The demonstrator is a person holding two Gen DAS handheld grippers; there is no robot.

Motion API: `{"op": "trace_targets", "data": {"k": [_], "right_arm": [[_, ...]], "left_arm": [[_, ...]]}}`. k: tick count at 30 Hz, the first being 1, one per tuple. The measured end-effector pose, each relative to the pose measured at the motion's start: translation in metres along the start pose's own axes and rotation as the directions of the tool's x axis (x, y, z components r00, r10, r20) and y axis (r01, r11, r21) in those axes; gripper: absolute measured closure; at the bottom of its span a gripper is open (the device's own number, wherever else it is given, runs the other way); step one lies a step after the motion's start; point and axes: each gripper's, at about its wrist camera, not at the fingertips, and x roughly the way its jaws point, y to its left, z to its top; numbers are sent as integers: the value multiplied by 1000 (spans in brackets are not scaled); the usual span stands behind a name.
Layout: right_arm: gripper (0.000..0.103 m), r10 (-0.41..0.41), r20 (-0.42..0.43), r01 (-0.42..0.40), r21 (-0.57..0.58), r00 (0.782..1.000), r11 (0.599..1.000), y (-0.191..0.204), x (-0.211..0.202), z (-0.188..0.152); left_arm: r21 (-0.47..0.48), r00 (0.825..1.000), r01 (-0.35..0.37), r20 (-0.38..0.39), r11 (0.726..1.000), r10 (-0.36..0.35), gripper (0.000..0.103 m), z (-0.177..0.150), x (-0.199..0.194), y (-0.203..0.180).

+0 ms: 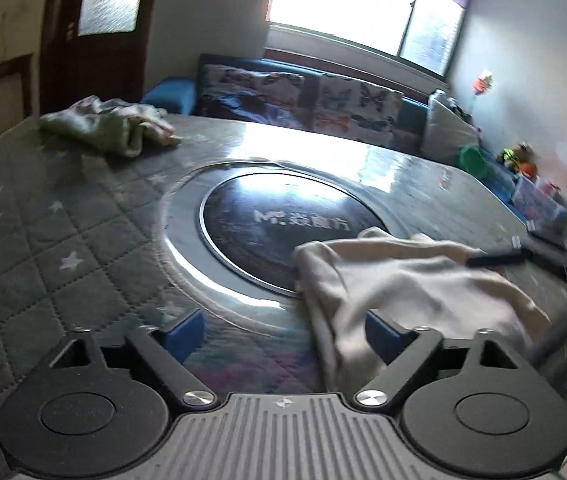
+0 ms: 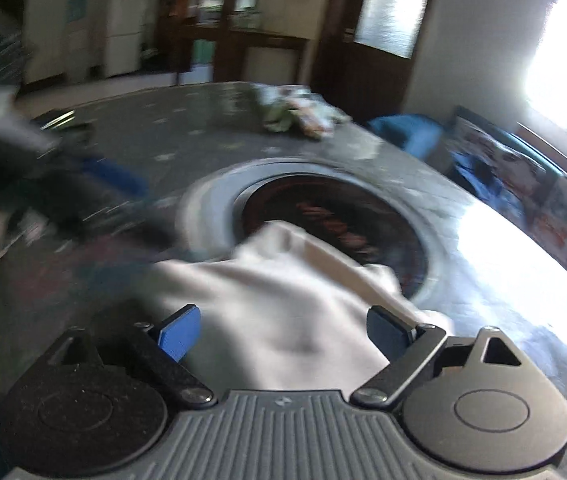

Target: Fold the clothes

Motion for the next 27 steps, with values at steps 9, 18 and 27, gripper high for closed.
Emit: {"op": "trace_targets", "data": {"k": [9, 18, 27], "right_arm": [[39, 55, -4, -55, -204, 998, 978, 65, 24, 2], [88, 33, 21, -28, -183, 999, 983, 67, 28, -2], [98, 111, 132, -128, 126, 985, 984, 15, -5, 3]], "left_arm": [[-176, 998, 47, -42, 983, -55, 27, 19, 14, 9], [-350, 988, 88, -86, 933, -125, 26, 24, 29, 9], [-495, 975, 105, -119, 862, -188, 24, 23, 41, 7]]}}
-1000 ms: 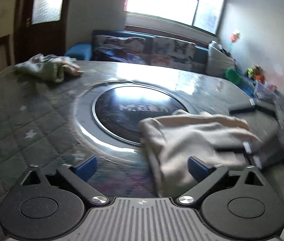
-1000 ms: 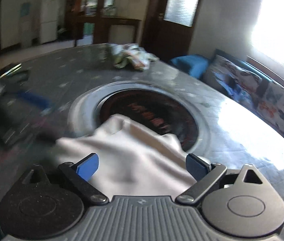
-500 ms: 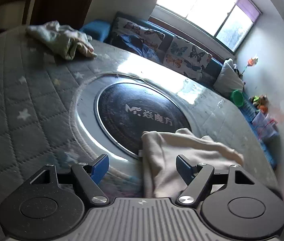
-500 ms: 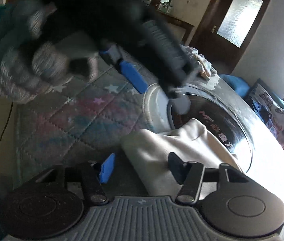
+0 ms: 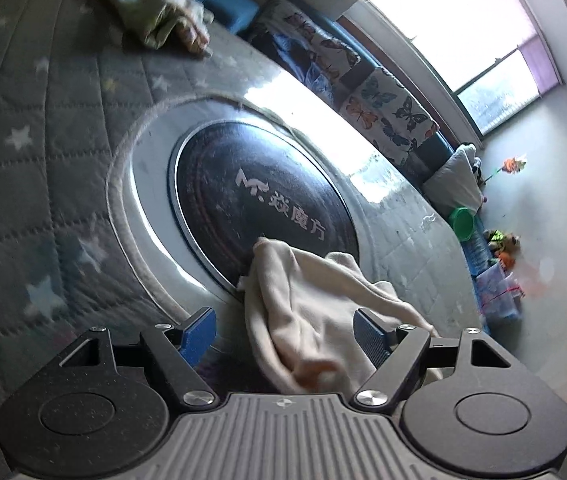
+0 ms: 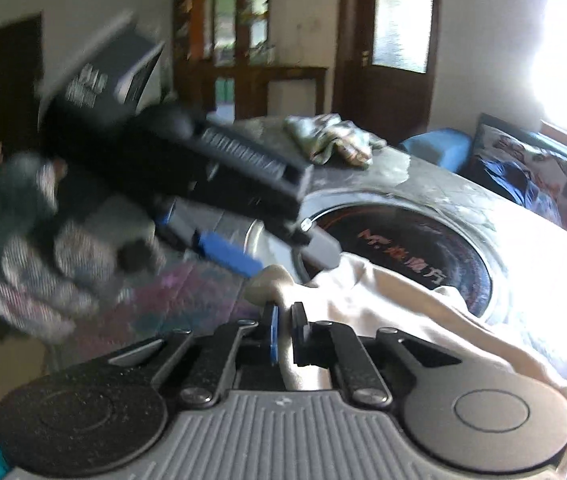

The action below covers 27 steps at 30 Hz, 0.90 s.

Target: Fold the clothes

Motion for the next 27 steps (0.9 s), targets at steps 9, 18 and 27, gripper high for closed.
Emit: {"op": "trace_targets", "data": {"k": [9, 18, 27], "right_arm": [[101, 27, 70, -32, 73, 997, 997, -11, -31, -6], [83, 0, 33, -1, 31, 999, 1000, -15, -40, -21], [46, -8, -25, 3, -194, 1000, 981, 27, 3, -23]], "left_arm": [[-111, 997, 46, -64, 993, -53, 33, -10, 25, -2], [-145, 997, 24, -75, 989, -35, 49, -7, 26, -1], [-158, 995, 1, -98, 987, -17, 49, -3, 26, -3]]}}
